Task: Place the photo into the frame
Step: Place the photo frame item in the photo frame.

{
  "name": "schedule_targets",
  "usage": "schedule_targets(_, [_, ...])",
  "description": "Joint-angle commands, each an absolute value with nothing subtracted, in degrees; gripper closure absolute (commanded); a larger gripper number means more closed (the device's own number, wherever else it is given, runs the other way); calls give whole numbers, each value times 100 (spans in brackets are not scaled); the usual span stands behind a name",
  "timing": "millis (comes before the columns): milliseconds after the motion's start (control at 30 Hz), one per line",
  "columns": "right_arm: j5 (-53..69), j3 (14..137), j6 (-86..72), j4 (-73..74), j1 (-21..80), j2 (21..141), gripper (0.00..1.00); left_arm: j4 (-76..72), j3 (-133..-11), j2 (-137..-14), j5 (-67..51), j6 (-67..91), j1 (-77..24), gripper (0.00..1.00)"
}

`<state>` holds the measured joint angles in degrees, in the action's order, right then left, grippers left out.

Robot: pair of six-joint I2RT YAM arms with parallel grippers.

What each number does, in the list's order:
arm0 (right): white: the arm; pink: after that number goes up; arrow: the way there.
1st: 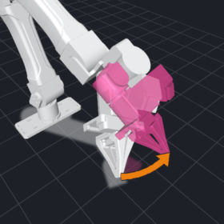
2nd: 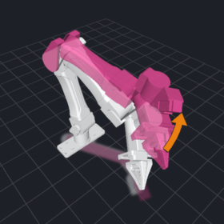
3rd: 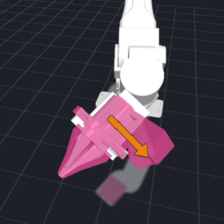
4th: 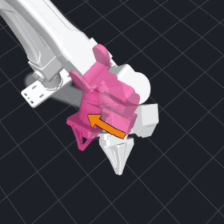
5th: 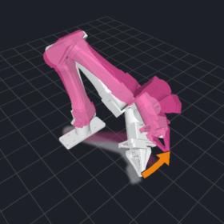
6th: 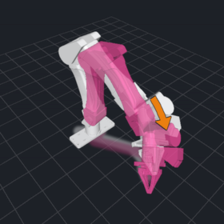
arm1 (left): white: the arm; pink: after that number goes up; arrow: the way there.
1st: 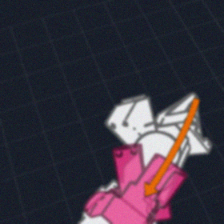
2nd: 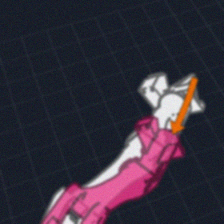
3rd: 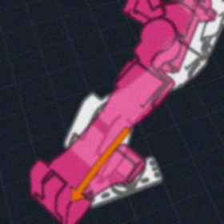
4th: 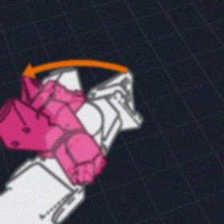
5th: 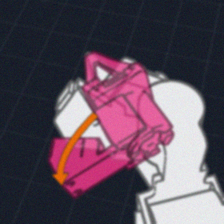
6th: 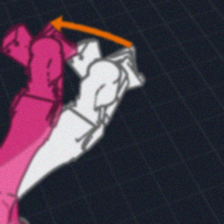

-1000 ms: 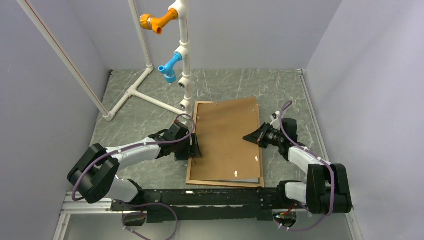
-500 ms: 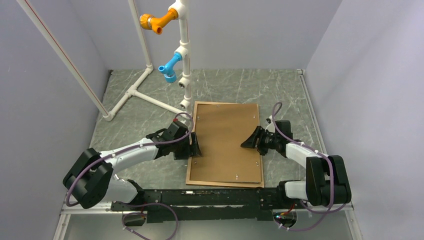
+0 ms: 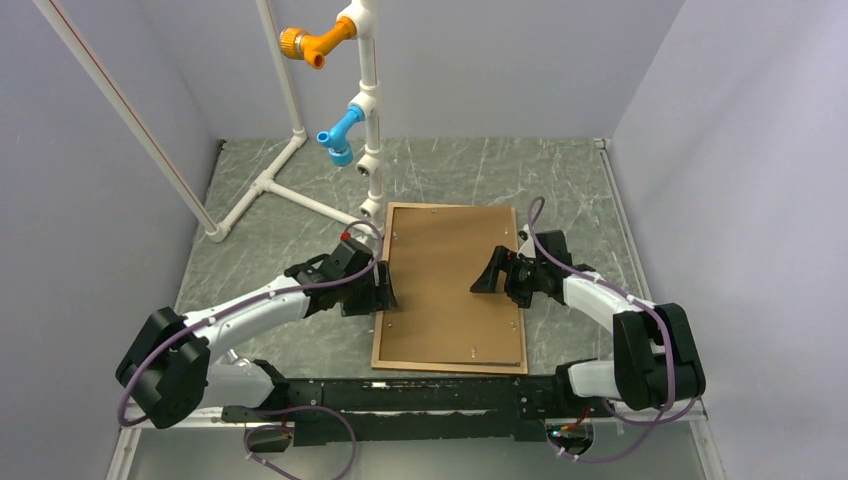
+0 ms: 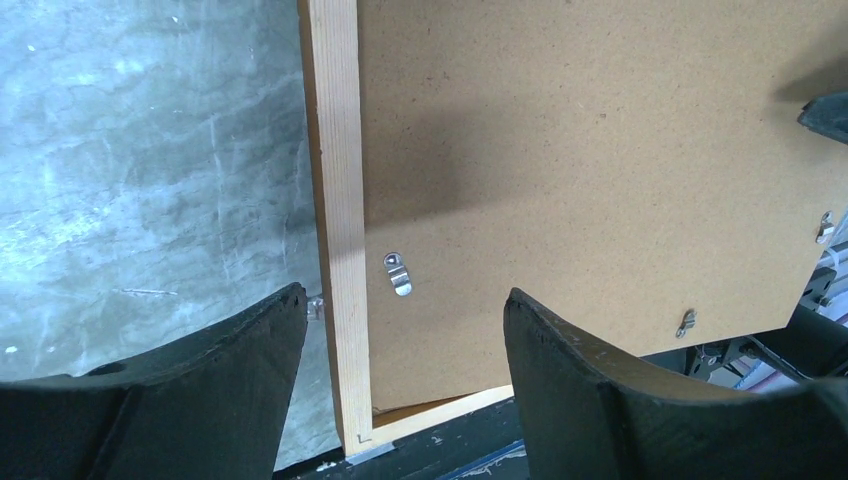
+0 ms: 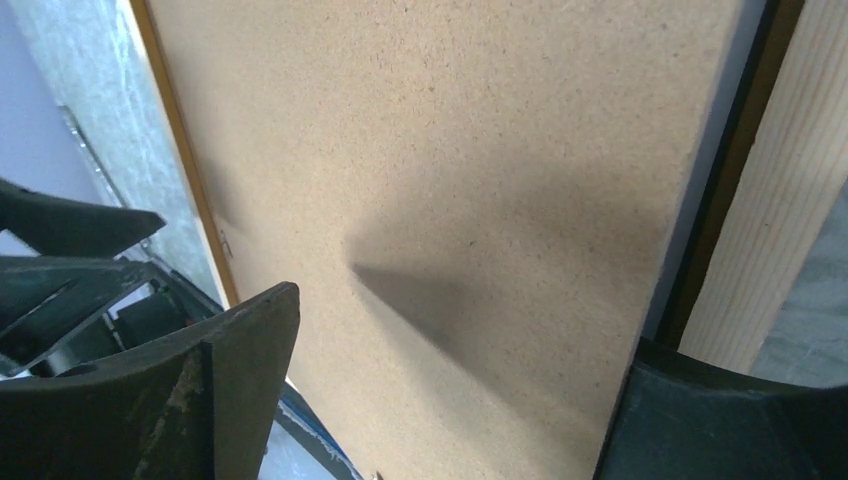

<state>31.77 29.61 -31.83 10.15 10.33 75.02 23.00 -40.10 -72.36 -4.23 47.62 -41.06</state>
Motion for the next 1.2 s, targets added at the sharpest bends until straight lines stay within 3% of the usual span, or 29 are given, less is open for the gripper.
schedule_targets(0, [2258,3303,-2990,1383,1301,7664,9,2665,-4342,-6902,-97,4621,-4160,24])
schedule_targets(133, [1841,3453,-2967,1635,1449,7726,1,2866,-4428,-6695,-18,4591,-4170,24])
schedule_targets(1167, [349,4200,-2659,3144,1606,7121,0,2922,-4395,-6642,71,4669,-4180,24])
